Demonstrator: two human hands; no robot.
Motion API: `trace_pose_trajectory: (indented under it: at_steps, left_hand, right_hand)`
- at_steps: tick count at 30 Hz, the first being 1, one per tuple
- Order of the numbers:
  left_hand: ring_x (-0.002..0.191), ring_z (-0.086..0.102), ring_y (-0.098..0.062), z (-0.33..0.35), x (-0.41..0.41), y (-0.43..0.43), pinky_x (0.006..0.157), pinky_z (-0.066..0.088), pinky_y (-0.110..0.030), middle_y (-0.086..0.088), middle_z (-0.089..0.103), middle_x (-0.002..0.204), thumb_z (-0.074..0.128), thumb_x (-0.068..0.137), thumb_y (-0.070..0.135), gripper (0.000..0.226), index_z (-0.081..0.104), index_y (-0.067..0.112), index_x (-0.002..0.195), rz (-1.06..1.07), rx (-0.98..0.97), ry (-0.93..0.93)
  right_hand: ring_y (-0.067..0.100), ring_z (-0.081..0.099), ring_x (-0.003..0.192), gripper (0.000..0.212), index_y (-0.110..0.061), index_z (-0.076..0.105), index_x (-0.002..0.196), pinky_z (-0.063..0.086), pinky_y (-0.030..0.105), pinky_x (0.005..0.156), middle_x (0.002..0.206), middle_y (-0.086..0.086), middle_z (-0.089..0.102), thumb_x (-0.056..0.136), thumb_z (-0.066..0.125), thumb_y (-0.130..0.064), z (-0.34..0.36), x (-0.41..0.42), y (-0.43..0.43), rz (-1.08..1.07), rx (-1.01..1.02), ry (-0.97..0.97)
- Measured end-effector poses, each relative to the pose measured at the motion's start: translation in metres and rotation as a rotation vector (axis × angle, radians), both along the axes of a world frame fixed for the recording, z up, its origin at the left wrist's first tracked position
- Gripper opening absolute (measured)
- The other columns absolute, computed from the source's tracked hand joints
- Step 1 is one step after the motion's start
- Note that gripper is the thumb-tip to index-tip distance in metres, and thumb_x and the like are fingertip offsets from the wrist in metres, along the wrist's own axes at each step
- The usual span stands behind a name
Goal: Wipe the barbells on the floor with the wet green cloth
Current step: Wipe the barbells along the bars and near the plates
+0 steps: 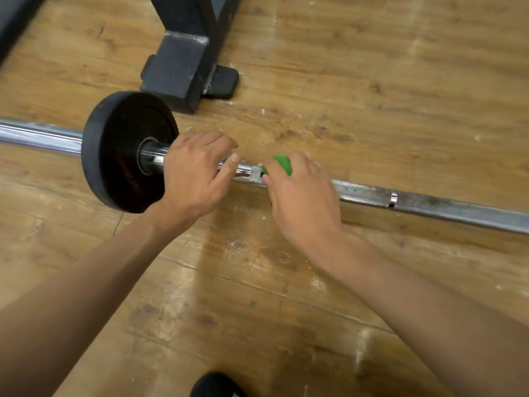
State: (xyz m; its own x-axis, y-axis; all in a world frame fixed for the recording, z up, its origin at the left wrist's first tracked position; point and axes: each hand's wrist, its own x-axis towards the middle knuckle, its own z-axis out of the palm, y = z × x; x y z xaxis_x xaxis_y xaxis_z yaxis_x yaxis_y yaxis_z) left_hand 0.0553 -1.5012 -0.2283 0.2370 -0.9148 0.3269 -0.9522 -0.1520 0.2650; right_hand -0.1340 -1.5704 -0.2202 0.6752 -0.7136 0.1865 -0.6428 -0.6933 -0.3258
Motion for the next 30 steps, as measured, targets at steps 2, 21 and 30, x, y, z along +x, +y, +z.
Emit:
trace_pose_trajectory:
  at_steps: [2,21,30]
  left_hand:
    - [0.126,0.065,-0.028,0.0,-0.003,0.003,0.095,0.04,-0.045,-0.007,0.075,0.103,0.033,0.106,0.051,0.06,0.075,0.009,0.106,0.025,0.013,-0.027]
    - [0.143,0.049,-0.034,0.026,-0.041,0.079,0.117,0.03,-0.05,-0.019,0.065,0.134,0.033,0.106,0.052,0.067,0.058,0.0,0.139,-0.027,0.377,-0.263]
    - [0.125,0.063,-0.037,0.021,-0.047,0.094,0.108,0.04,-0.05,-0.019,0.072,0.113,0.039,0.106,0.043,0.053,0.067,0.0,0.119,-0.103,0.326,-0.165]
  right_hand:
    - [0.04,0.065,0.088,0.03,-0.014,0.067,0.128,0.054,0.047,0.087,0.098,0.017,0.063,0.1,0.065,-0.024,0.003,-0.005,-0.005,0.104,0.009,0.04]
    - [0.025,0.064,0.068,0.08,-0.019,0.057,0.146,0.023,0.027,0.053,0.105,0.007,0.063,0.074,0.091,-0.028,0.007,-0.04,0.037,0.427,-0.118,0.225]
    - [0.038,0.06,0.07,0.068,-0.005,0.053,0.149,0.039,0.033,0.048,0.107,0.022,0.059,0.086,0.077,-0.02,0.024,-0.169,0.016,0.424,-0.014,0.316]
